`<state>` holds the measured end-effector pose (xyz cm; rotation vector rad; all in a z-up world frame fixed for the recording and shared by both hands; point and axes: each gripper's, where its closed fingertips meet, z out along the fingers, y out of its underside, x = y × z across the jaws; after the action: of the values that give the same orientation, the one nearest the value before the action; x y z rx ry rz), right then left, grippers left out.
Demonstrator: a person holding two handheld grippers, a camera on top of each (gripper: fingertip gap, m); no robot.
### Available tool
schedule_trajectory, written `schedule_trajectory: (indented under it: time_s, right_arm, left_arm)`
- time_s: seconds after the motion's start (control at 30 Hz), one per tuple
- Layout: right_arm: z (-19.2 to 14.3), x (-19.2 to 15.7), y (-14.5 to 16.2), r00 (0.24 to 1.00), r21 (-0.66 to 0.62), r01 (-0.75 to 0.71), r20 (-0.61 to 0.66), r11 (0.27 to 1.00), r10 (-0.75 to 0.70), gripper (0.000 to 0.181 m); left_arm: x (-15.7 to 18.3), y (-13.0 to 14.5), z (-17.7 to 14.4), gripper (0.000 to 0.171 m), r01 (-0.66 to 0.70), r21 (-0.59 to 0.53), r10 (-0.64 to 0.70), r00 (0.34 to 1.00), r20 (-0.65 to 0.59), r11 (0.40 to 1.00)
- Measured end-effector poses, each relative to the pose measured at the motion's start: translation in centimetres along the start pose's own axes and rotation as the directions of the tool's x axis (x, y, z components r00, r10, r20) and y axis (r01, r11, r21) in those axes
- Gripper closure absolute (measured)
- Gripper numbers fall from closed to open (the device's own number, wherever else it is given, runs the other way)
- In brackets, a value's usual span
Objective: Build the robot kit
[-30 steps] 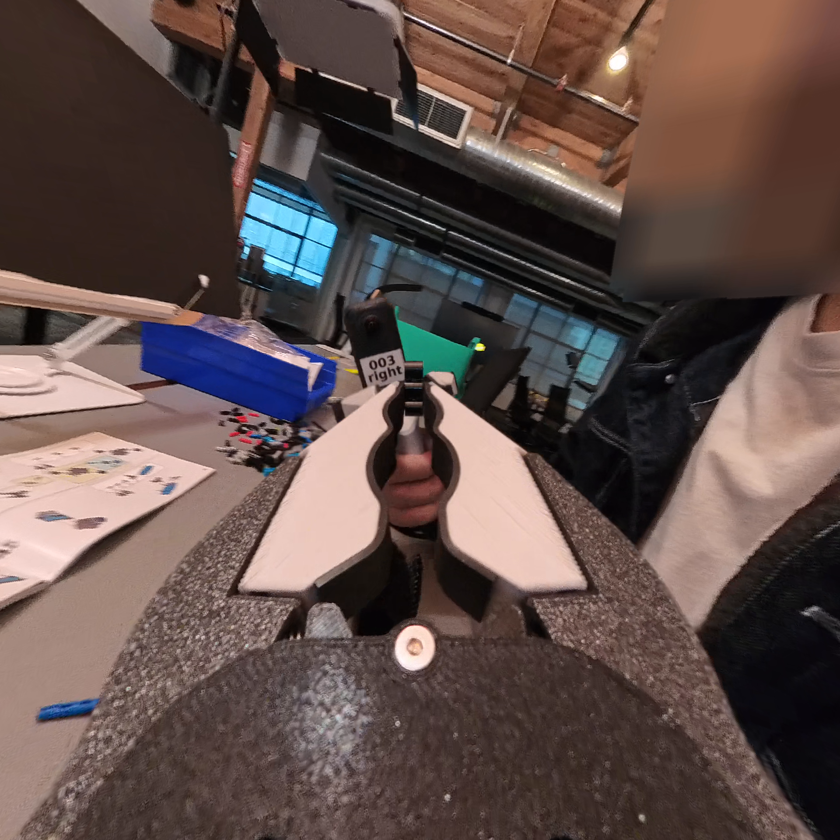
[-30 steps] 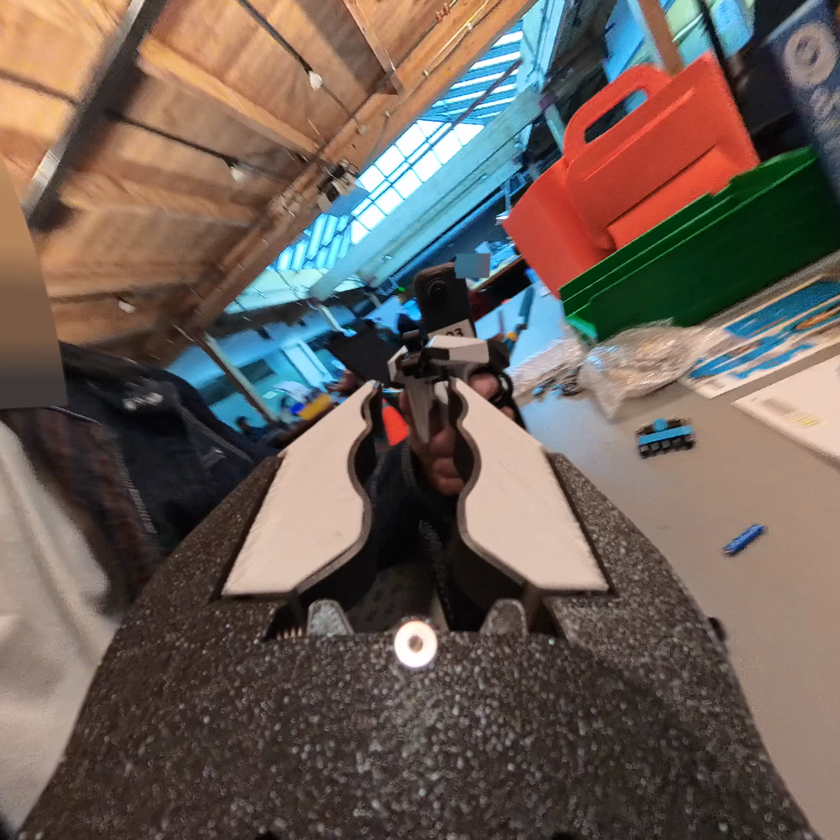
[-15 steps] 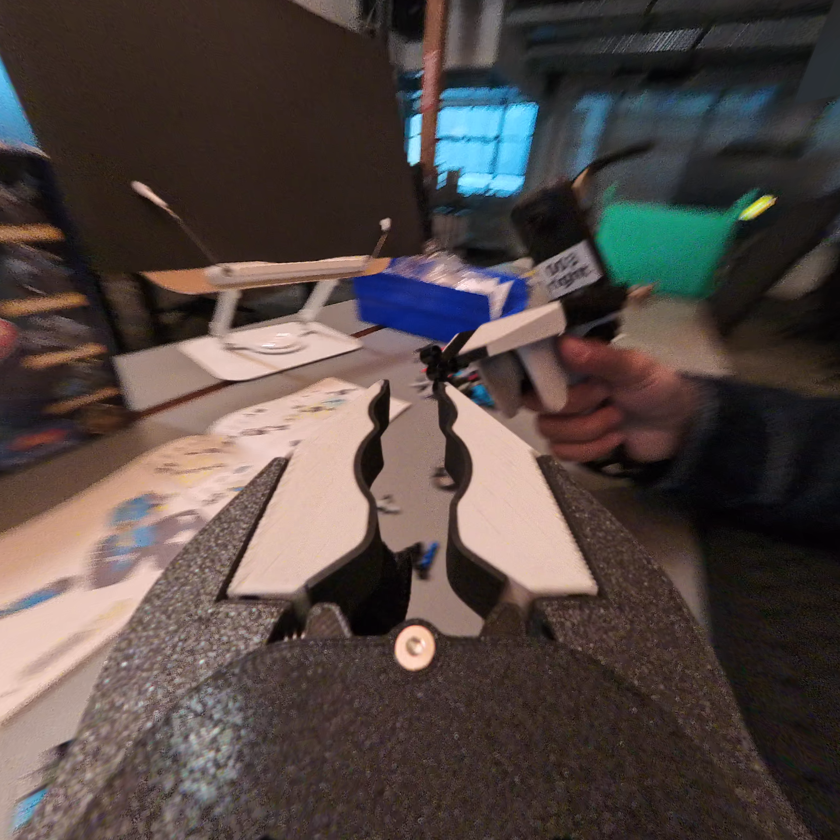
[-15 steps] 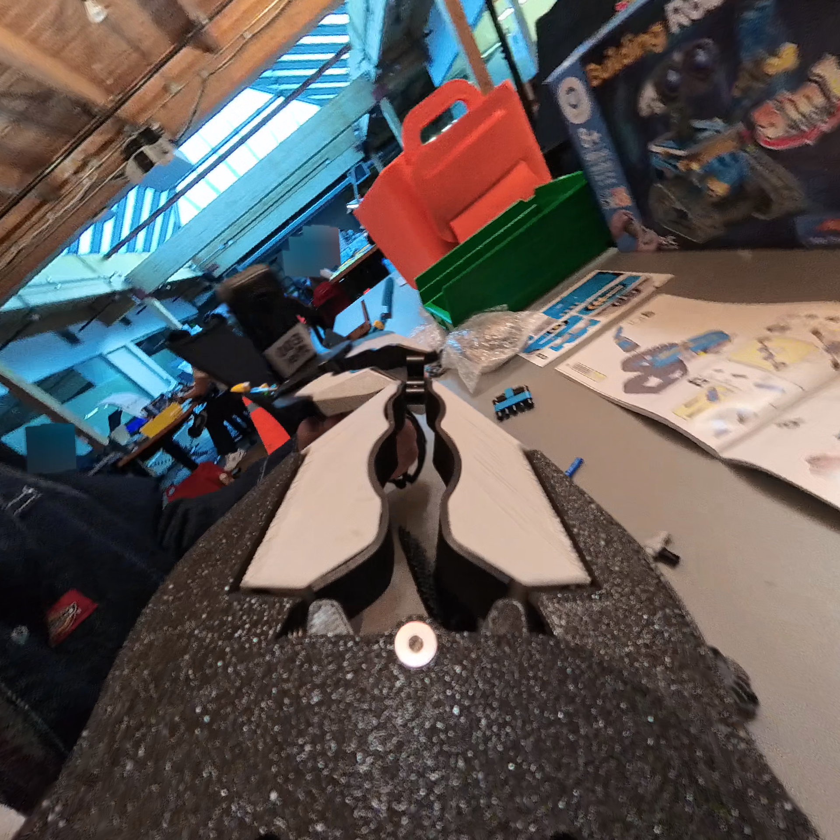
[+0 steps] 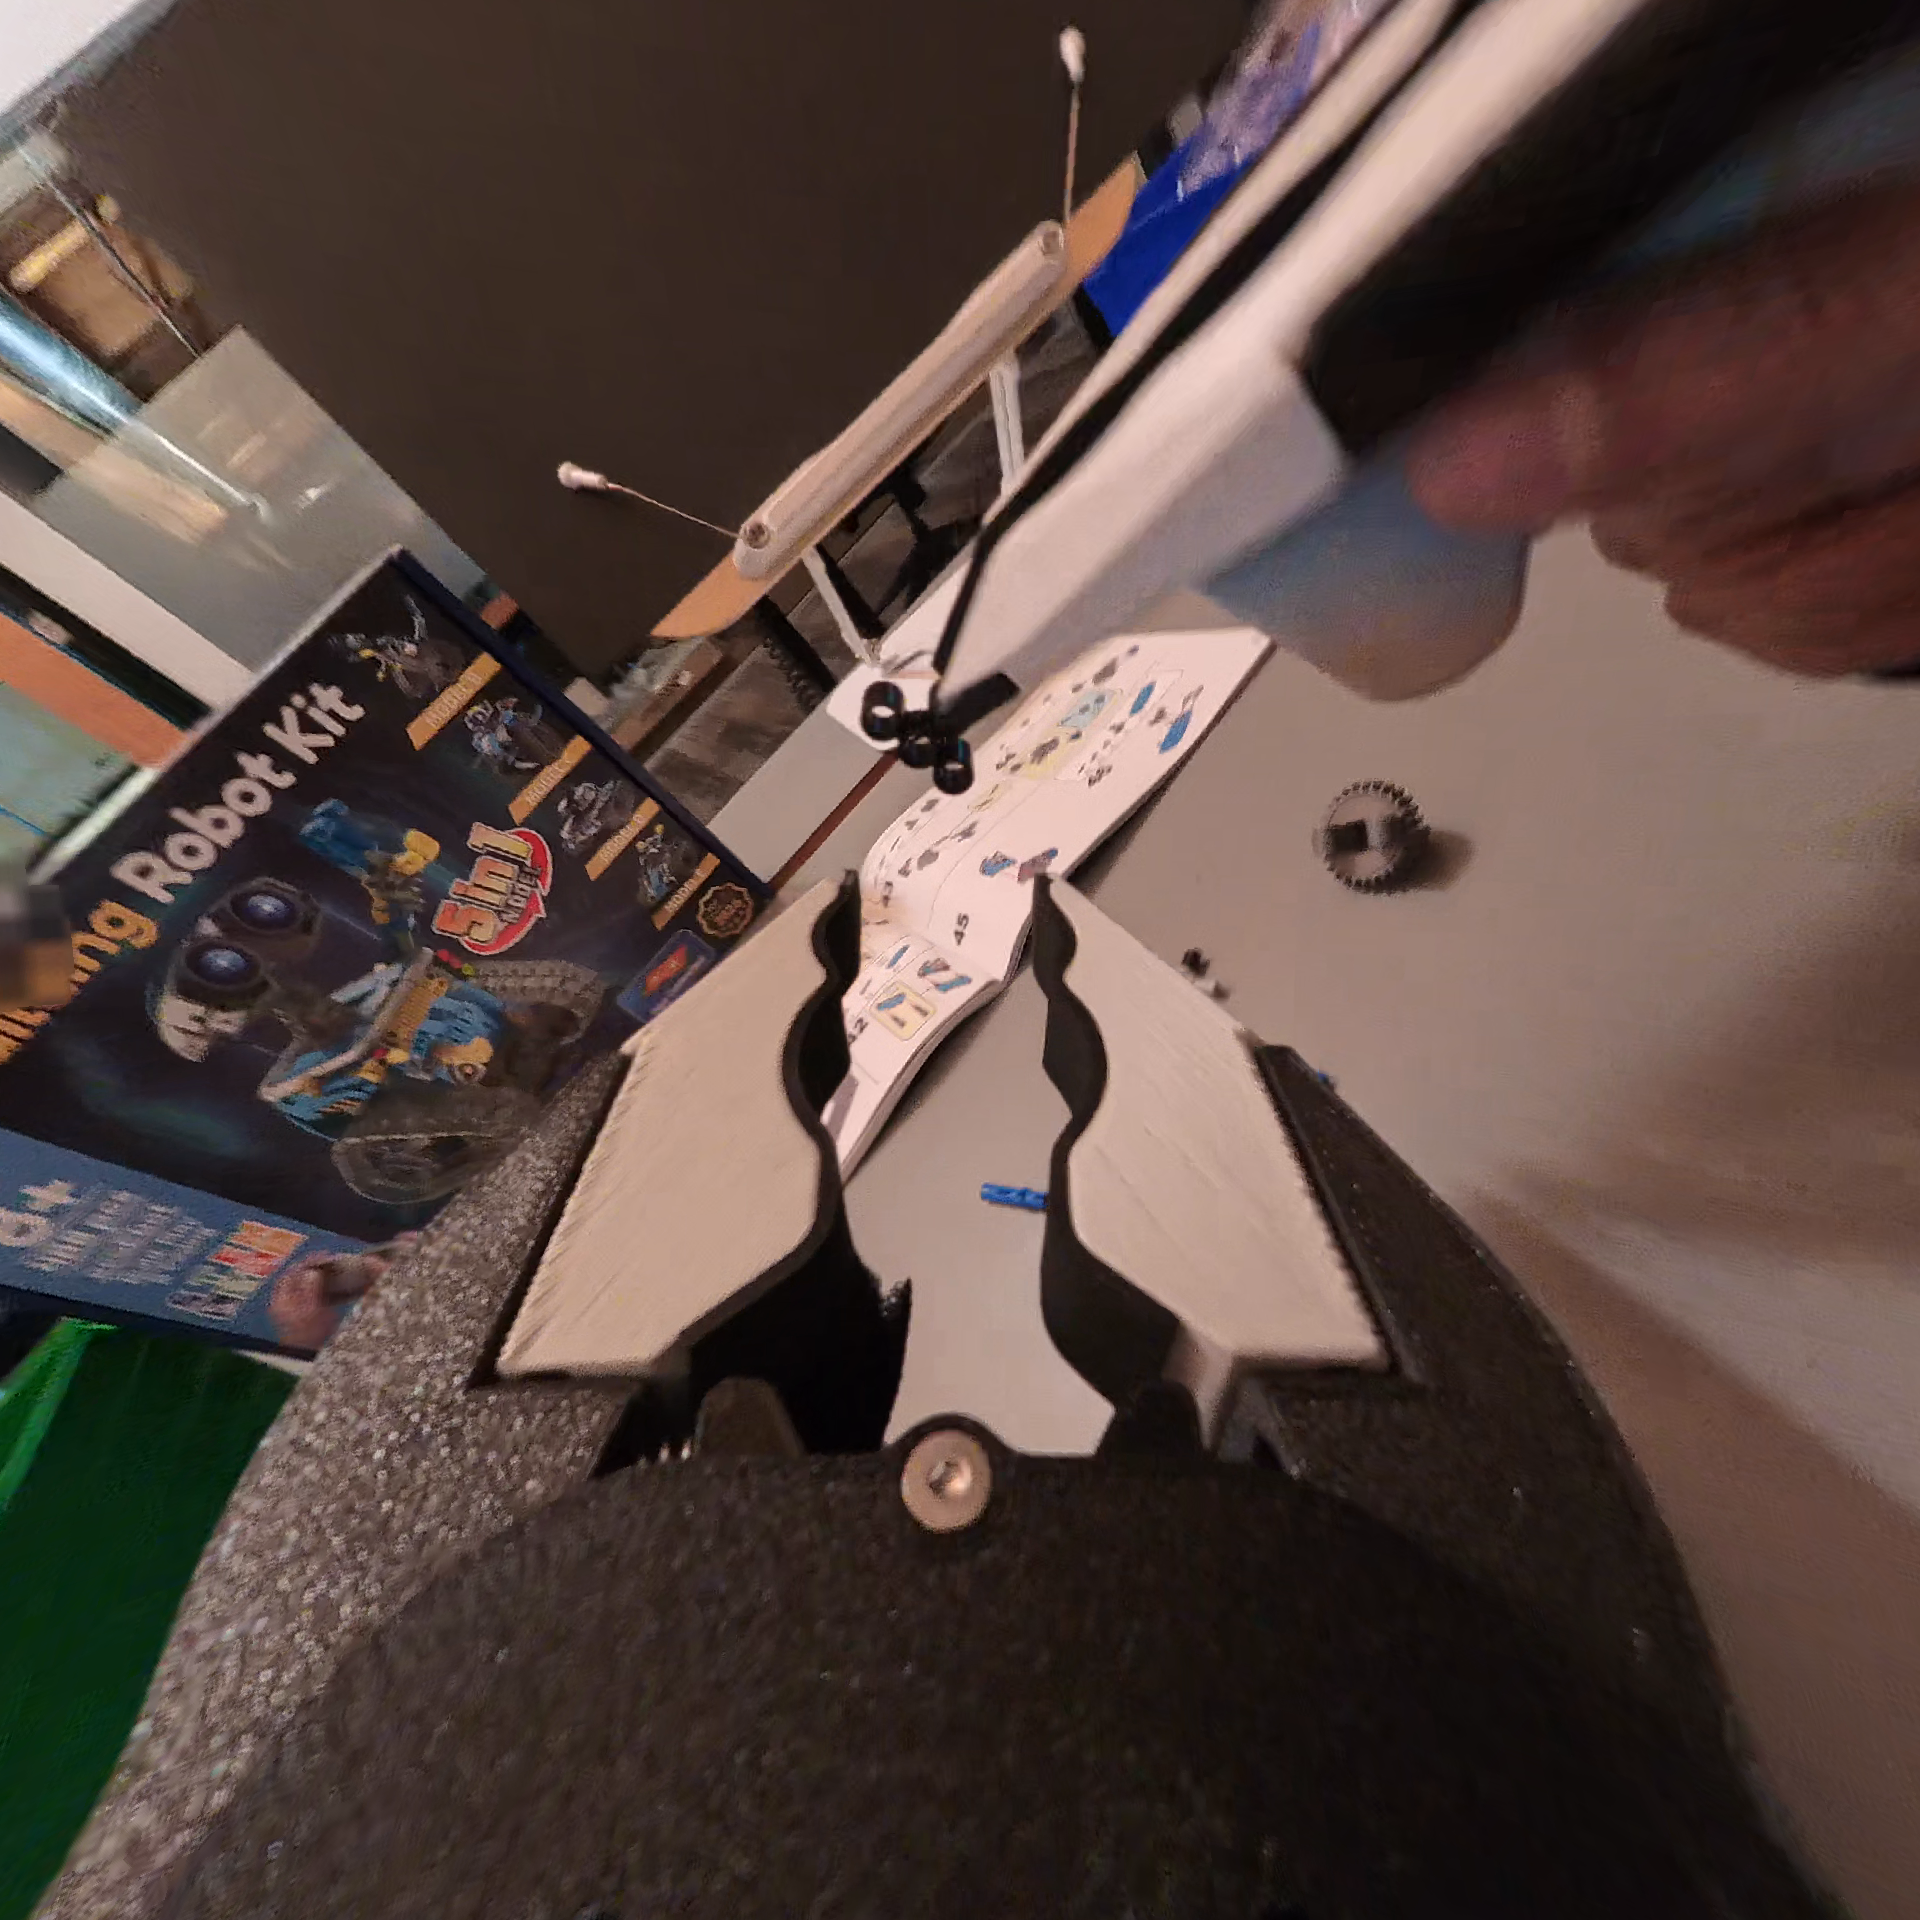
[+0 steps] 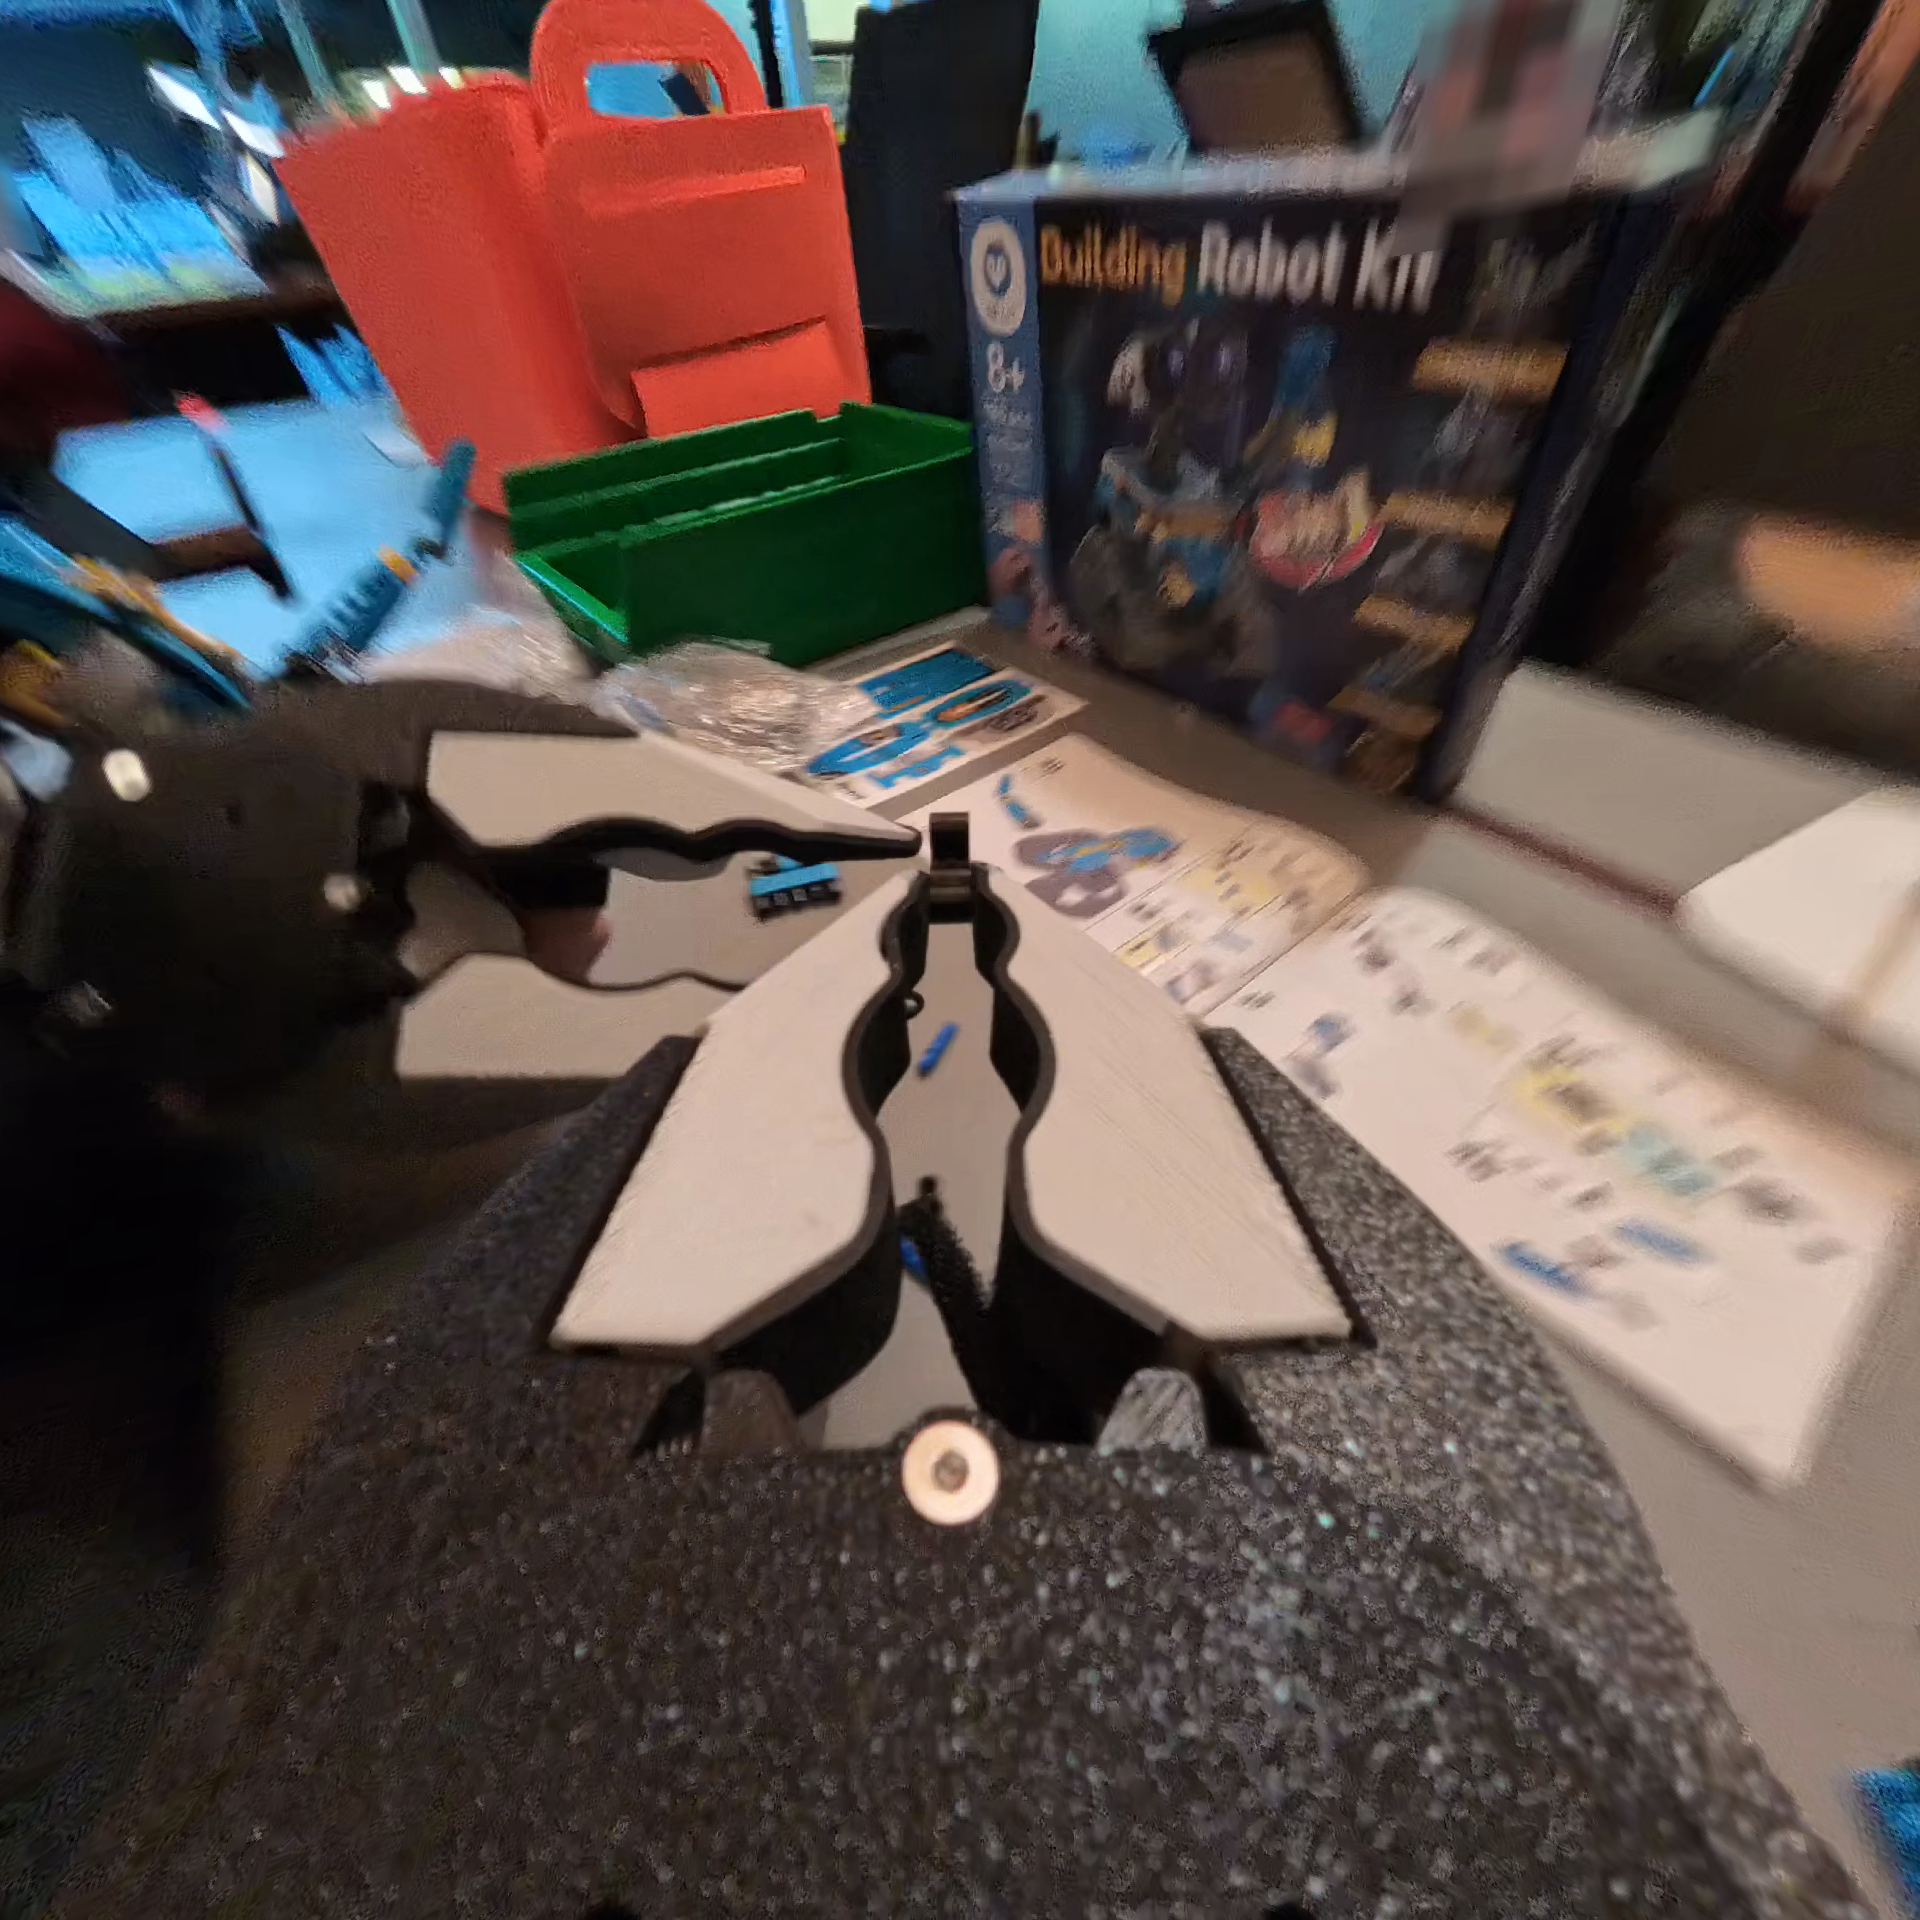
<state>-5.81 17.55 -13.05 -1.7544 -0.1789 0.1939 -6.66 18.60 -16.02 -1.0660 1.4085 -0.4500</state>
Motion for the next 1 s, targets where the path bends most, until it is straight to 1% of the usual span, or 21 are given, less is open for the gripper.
schedule_trajectory:
  time_s: [0.03,0.07,0.1,0.13,0.23,0.27,0.33,0.4,0.43,0.5,0.6,0.67,0.73,0.77,0.8,0.87,0.9,0.93,0.97,1.0]
  right_arm:
    - [-0.1,-0.6,-0.4,0.993,0.017,0.111,-0.03,0.994,-0.111,0.174]
    - [-0.2,-1.1,-0.7,0.983,0.026,0.176,-0.058,0.984,-0.174,0.174]
    - [-0.2,-1.5,-1.0,0.98,0.04,0.189,-0.066,0.981,-0.186,0.174]
    - [-0.2,-2.1,-1.2,0.987,0.058,0.159,-0.039,0.986,-0.157,0.174]
    - [-0.2,-2.2,-1.3,0.998,0.08,-0.053,0.043,0.995,0.05,0.174]
    - [-0.1,-2.2,-1.1,0.991,0.074,-0.117,0.07,0.99,0.112,0.174]
    - [-0.1,-1.9,-0.9,0.976,0.077,-0.205,0.085,0.976,0.198,0.174]
    - [0.1,-1.9,-0.6,0.958,0.06,-0.272,0.106,0.96,0.265,0.173]
    - [0.2,-1.9,-0.4,0.952,0.054,-0.294,0.109,0.954,0.287,0.173]
    - [0.3,-2.0,-0.1,0.939,0.047,-0.329,0.12,0.943,0.321,0.173]
    - [0.4,-2.1,-0.1,0.924,0.037,-0.356,0.161,0.934,0.346,0.172]
    - [0.3,-2.4,-0.1,0.909,0.015,-0.365,0.221,0.931,0.353,0.164]
    - [-0.1,-2.8,-0.6,0.884,0.005,-0.372,0.307,0.928,0.352,0.161]
    - [-0.5,-2.8,-1.3,0.866,0.017,-0.377,0.362,0.926,0.345,0.16]
    - [-1.3,-3.0,-2.3,0.84,0.043,-0.381,0.433,0.924,0.326,0.151]
    - [-2.6,-2.3,-3.6,0.816,0.074,-0.368,0.503,0.927,0.284,0.153]
    - [-3.1,-2.4,-3.7,0.802,0.064,-0.343,0.539,0.937,0.257,0.156]
    - [-3.3,-2.5,-3.1,0.795,0.024,-0.303,0.557,0.953,0.239,0.157]
    - [-3.3,-2.5,-2.4,0.795,-0.009,-0.269,0.562,0.963,0.227,0.156]
    - [-3.4,-2.7,-1.9,0.781,-0.027,-0.248,0.586,0.968,0.217,0.156]
  left_arm:
    - [-0.2,-0.3,-0.1,0.14,0.059,0.016,-0.059,0.998,-0.015,0.998]
    - [-0.4,-0.7,-0.2,0.14,0.106,0.035,-0.104,0.994,-0.032,0.994]
    - [-0.5,-1.1,-0.4,0.14,0.12,0.058,-0.119,0.992,-0.036,0.991]
    - [-0.7,-1.5,-0.6,0.14,0.101,0.083,-0.1,0.995,-0.02,0.991]
    - [-0.7,-2.6,-1.3,0.145,-0.026,0.143,0.019,0.999,0.047,0.989]
    - [-0.6,-2.9,-1.4,0.147,-0.05,0.148,0.041,0.997,0.063,0.988]
    - [-1.1,-2.8,-1.3,0.153,-0.094,0.135,0.078,0.99,0.119,0.986]
    - [-1.3,-2.5,-1.1,0.154,-0.134,0.107,0.117,0.982,0.151,0.985]
    - [-1.3,-2.4,-1.0,0.159,-0.148,0.095,0.132,0.979,0.157,0.984]
    - [-1.3,-2.3,-0.9,0.159,-0.177,0.082,0.161,0.972,0.173,0.981]
    - [-1.3,-2.2,-0.9,0.161,-0.153,0.079,0.139,0.978,0.154,0.985]
    - [-1.3,-2.1,-0.9,0.161,-0.077,0.091,0.068,0.992,0.104,0.993]
    - [-1.1,-2.5,-1.2,0.163,0.087,0.14,-0.087,0.996,-0.001,0.986]
    - [-0.8,-3.0,-1.4,0.164,0.196,0.165,-0.183,0.979,-0.091,0.967]
    - [-0.2,-3.4,-1.7,0.164,0.319,0.173,-0.283,0.937,-0.204,0.932]
    - [0.3,-4.0,-2.1,0.164,0.525,0.142,-0.443,0.812,-0.38,0.839]
    - [0.3,-4.2,-2.2,0.164,0.587,0.119,-0.491,0.757,-0.431,0.801]
    - [0.2,-4.3,-2.4,0.164,0.62,0.118,-0.514,0.729,-0.452,0.776]
    - [0.4,-4.8,-2.7,0.164,0.645,0.121,-0.518,0.698,-0.494,0.754]
    - [0.9,-5.3,-3.1,0.163,0.676,0.103,-0.523,0.649,-0.553,0.73]
